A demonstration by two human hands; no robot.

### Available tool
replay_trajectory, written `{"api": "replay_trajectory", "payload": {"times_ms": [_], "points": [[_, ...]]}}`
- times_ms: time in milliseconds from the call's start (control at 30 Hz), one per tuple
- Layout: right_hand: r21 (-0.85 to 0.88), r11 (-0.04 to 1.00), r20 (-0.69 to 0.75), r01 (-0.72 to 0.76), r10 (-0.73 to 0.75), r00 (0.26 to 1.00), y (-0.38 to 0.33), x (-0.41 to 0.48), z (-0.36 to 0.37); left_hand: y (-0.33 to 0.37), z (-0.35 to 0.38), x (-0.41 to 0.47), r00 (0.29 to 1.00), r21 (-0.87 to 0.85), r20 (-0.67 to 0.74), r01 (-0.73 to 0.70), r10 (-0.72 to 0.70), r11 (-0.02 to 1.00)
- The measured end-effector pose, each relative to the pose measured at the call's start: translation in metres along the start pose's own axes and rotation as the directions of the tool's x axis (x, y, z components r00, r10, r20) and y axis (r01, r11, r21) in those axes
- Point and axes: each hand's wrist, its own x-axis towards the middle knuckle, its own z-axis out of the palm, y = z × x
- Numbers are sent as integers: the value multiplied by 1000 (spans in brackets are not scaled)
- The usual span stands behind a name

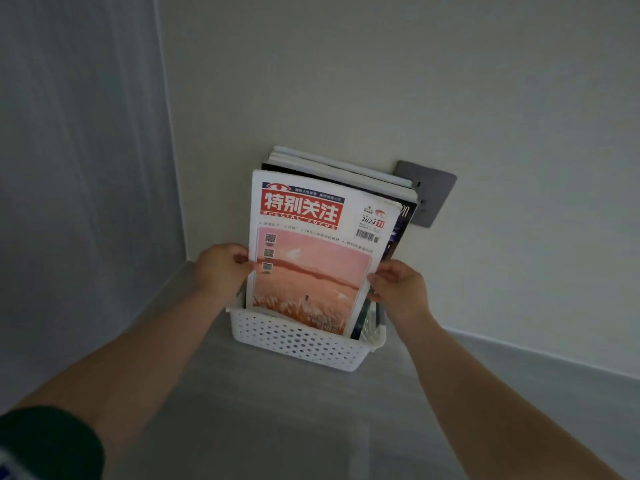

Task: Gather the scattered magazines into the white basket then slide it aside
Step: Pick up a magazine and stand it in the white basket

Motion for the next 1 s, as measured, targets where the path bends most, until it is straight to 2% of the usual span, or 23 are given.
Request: {"api": "replay_trajectory", "payload": {"times_ms": [100,233,400,600,767,867,1000], "points": [[-4,999,-13,-45,45,999,10,3,10,-6,6,2,999,45,-20,33,-32,998],[-5,997,-69,-75,74,995,17,7,18,-14,13,3,994,7,-111,23,-22,1000],[-62,997,-132,-54,45,990,19,11,20,-16,19,5,995,33,-92,-25,28,999],[-107,994,-73,-35,28,997,19,3,17,-13,17,0,998,67,-43,-42,45,997],[-104,992,-58,-68,62,996,25,-16,-6,-7,14,-35,991,35,-120,-58,61,998],[-95,993,-72,-67,60,996,32,-31,-27,4,21,-64,997,-68,-64,-52,48,996],[-98,994,-122,-55,43,992,53,-53,-62,20,37,-117,992,-163,113,-43,62,986]]}}
